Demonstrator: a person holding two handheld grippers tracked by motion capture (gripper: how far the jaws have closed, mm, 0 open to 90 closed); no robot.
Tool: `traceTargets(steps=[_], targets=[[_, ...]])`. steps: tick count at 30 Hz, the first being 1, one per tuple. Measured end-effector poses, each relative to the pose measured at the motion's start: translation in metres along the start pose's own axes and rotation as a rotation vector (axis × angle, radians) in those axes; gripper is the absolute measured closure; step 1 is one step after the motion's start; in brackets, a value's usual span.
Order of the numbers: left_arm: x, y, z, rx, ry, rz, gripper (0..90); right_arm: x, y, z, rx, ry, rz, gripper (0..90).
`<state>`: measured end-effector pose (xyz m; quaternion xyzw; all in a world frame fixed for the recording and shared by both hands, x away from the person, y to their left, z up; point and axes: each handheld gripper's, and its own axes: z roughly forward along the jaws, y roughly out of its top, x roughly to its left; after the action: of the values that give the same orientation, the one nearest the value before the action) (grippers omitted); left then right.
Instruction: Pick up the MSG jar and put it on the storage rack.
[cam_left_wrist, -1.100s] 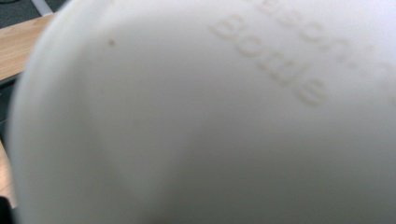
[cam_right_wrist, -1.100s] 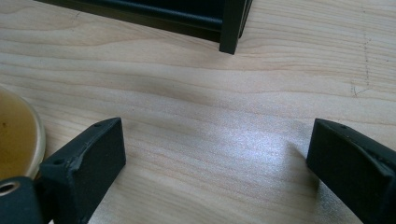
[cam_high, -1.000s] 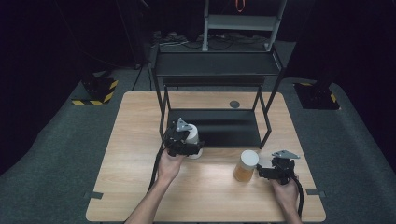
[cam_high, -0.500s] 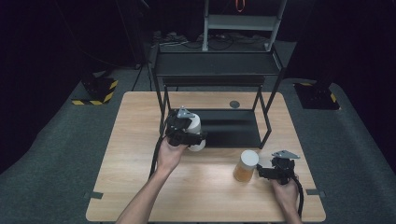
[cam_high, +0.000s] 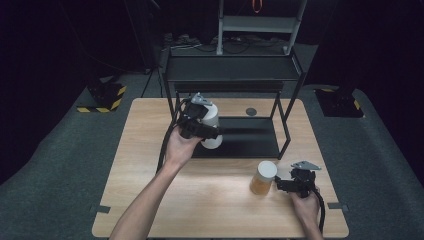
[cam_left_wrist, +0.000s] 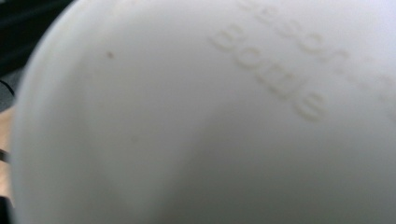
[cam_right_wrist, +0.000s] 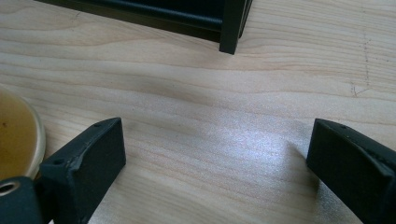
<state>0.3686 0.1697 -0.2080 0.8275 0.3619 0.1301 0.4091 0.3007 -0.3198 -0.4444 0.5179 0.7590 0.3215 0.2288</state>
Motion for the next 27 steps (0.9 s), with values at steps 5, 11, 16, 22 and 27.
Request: traceTargets(steps=[5,11,16,22,27], targets=[[0.000,0.022,-0.010,0.003,-0.003,0.017,32.3,0.000,0.000,0.000,0.000,0.000,0.000,3.8],[-0.004,0.049,-0.018,0.020,0.009,0.042,32.4,0.000,0.000,0.000,0.000,0.000,0.001,3.8],[-0.004,0.072,-0.026,0.030,0.011,0.051,32.4,0.000,0.000,0.000,0.000,0.000,0.001,3.8],[-0.003,0.098,-0.034,0.046,0.022,0.058,32.4,0.000,0.000,0.000,0.000,0.000,0.001,3.8],[0.002,0.118,-0.044,0.046,0.031,0.041,32.4,0.000,0.000,0.000,0.000,0.000,0.001,3.8]])
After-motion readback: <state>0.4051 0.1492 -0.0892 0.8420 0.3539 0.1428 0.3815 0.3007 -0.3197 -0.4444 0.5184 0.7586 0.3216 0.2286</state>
